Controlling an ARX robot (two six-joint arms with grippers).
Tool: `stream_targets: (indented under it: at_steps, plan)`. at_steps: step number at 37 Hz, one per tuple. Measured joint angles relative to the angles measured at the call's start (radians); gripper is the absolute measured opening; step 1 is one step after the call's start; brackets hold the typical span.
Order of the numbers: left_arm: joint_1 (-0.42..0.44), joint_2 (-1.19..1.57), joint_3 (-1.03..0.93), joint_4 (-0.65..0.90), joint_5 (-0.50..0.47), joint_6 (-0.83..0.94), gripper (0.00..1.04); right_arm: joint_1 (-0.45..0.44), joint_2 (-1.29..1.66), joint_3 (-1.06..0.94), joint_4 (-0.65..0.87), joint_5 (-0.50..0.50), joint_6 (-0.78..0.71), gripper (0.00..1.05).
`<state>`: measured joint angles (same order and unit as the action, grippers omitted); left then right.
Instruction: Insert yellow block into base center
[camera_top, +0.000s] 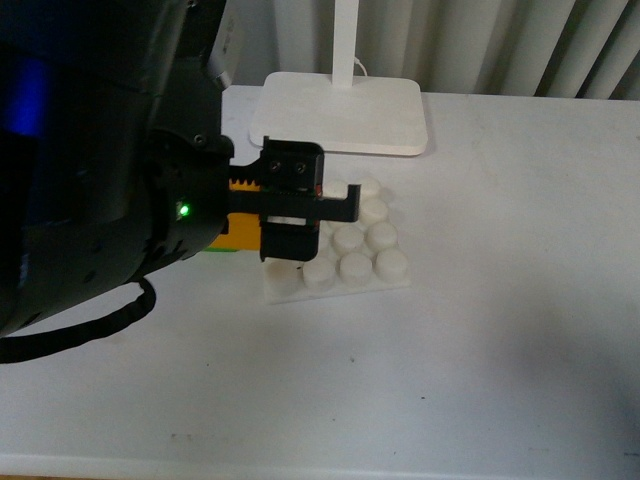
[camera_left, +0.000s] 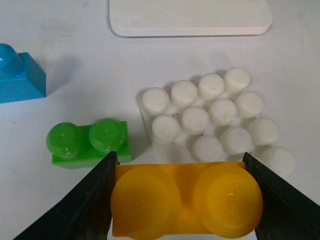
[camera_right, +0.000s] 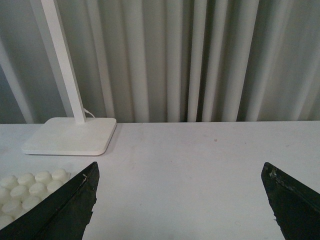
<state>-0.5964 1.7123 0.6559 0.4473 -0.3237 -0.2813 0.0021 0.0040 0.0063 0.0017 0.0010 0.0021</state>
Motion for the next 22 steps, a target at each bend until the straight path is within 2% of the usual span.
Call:
stream_targets:
  at_steps: [5,22]
  plan:
    - [-0.035,0.044,0.071,-0.047,-0.041,-0.033,0.66,0.0,0.0,0.0,0.0,0.0,0.0,0.95]
    - [-0.1,0.19,0.215,-0.081,-0.079,-0.105,0.66,0.0,0.0,0.0,0.0,0.0,0.0,0.95]
